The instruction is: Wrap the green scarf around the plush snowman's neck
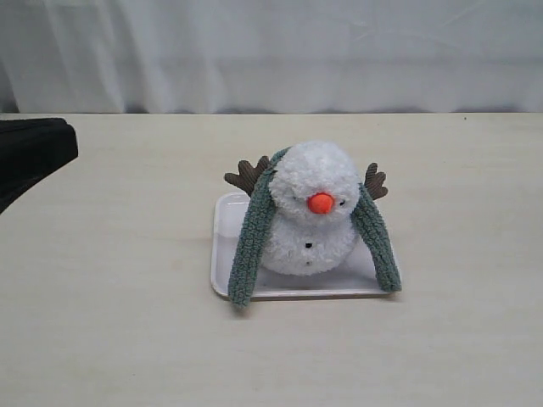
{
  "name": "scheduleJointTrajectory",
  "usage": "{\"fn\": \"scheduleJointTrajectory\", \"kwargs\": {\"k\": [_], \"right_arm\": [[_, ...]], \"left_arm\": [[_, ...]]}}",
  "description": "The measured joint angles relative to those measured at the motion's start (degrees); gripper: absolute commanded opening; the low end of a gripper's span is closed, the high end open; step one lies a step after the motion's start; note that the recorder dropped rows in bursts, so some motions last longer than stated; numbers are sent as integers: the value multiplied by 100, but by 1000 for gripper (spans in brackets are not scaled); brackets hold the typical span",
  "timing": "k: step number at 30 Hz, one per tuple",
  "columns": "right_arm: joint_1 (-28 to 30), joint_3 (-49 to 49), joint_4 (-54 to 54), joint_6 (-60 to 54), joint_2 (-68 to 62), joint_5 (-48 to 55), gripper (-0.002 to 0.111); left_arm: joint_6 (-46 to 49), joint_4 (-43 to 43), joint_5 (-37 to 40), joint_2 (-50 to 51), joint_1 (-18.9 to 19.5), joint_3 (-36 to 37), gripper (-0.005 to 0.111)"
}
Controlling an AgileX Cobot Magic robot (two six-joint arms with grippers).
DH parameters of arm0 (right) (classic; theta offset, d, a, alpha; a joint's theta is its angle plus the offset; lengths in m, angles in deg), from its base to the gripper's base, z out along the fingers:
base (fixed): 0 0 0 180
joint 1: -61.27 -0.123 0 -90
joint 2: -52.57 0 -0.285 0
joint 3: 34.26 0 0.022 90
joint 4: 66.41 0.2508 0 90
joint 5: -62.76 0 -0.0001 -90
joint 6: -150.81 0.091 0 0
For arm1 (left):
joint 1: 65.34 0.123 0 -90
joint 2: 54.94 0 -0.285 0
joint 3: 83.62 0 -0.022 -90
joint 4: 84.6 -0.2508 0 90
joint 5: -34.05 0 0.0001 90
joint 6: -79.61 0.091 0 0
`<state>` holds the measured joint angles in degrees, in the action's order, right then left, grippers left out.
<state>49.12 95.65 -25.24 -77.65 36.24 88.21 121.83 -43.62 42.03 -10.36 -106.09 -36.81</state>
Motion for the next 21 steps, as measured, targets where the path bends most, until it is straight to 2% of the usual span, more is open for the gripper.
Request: {"fn": "scheduleJointTrajectory", "kwargs": {"k": [11,21], "right_arm": [[0,-125,-244,-12,770,-100,4],[0,-179,-266,-12,843,-126,4]], "left_arm": [[0,0,23,-750,0,0,0],[0,0,35,-849,0,0,0]]}}
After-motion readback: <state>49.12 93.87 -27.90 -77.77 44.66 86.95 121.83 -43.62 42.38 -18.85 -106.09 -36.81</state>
